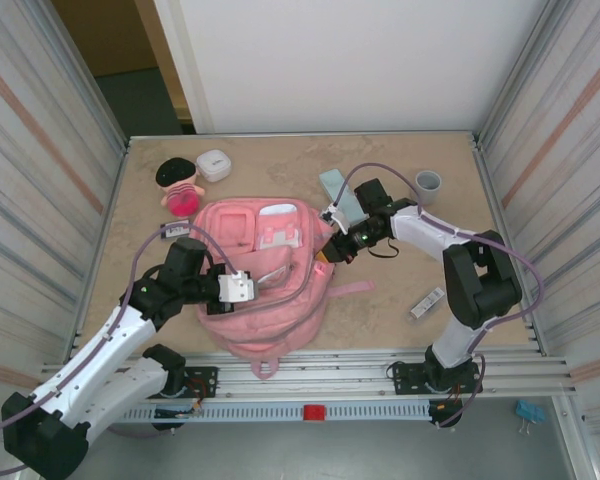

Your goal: Pack books, pencil case, and school supplies into a backpack

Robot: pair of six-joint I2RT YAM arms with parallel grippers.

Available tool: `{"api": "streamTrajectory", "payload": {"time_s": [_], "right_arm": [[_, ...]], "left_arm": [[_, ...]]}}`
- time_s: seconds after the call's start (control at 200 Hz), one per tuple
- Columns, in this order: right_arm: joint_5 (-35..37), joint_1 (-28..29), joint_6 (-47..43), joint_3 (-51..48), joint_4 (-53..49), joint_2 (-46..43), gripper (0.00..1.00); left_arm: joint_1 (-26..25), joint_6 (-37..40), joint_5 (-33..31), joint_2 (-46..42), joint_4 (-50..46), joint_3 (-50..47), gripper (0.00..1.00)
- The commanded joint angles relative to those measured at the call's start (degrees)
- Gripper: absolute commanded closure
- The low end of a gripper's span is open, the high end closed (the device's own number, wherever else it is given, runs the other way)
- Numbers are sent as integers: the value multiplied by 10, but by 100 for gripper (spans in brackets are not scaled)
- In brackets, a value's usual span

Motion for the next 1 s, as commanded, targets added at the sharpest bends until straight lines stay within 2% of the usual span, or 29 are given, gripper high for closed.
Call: {"api": "streamTrajectory", "payload": {"time_s": [0.0,0.12,0.291,0.561,0.827,0.997], "right_arm": [[-8,-2,21,7,-43,-32,100],[-9,13,49,-3,-42,-52,100],[-4,29,114,-27,-28,-89,100],[25,67,233,-73,23,-140,100],[71,129,375,-118,103,-204,100],[113,169,475,-139,147,-238,100]], "left_arm": [[4,-39,-39,0,69,4,100],[-3,-98,-57,13,98,11,100],[-66,-149,-179,46,136,22,100],[-112,-258,-277,77,214,37,100],[-142,-324,-360,111,260,45,100],[-162,-355,-372,132,288,53,100]]}}
